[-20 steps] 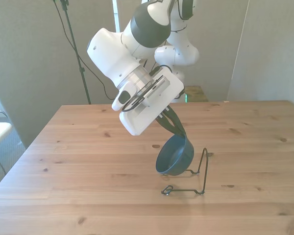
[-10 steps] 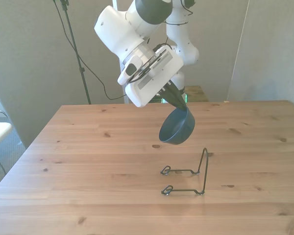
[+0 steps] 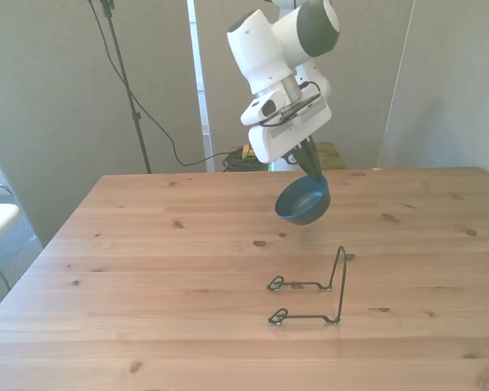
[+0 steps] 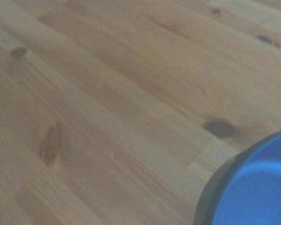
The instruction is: Unload the bowl
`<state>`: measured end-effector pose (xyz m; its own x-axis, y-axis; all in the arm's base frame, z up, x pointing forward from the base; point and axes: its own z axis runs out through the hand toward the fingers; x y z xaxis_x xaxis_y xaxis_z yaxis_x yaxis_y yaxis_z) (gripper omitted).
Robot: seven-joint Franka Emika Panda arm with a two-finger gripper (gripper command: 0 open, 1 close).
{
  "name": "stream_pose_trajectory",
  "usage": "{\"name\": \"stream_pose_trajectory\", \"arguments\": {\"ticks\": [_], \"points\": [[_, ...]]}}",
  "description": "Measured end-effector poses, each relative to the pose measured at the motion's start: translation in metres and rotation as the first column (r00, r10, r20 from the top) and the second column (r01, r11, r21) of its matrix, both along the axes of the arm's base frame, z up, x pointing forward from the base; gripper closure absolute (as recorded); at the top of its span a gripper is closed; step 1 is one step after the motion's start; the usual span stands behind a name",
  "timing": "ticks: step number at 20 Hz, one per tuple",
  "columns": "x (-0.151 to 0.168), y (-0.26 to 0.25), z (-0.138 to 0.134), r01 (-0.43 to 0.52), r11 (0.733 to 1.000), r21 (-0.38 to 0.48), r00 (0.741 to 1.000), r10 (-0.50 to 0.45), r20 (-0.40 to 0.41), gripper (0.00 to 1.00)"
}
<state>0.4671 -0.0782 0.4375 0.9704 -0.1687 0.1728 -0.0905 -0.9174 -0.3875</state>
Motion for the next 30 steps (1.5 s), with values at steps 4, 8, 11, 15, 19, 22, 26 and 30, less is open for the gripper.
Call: {"name": "stream_pose_trajectory", "arguments": {"ticks": [4,8,11,15,19,22,26,30], "points": [[-0.005,0.026,-0.029,0.056,0.989,-0.138,0.997,-0.064,-0.048,1.00],[0.000,0.045,-0.048,0.106,0.966,-0.236,0.989,-0.127,-0.076,1.00],[0.003,0.058,-0.058,0.112,0.959,-0.262,0.985,-0.141,-0.097,1.00],[0.004,0.064,-0.062,0.117,0.954,-0.276,0.983,-0.152,-0.106,0.00],[0.004,0.066,-0.062,0.111,0.952,-0.286,0.983,-0.147,-0.106,0.00],[0.004,0.067,-0.065,0.107,0.952,-0.287,0.983,-0.144,-0.111,0.00],[0.004,0.069,-0.067,0.102,0.952,-0.287,0.983,-0.140,-0.117,0.00],[0.005,0.070,-0.068,0.100,0.953,-0.287,0.983,-0.138,-0.117,0.00]]}}
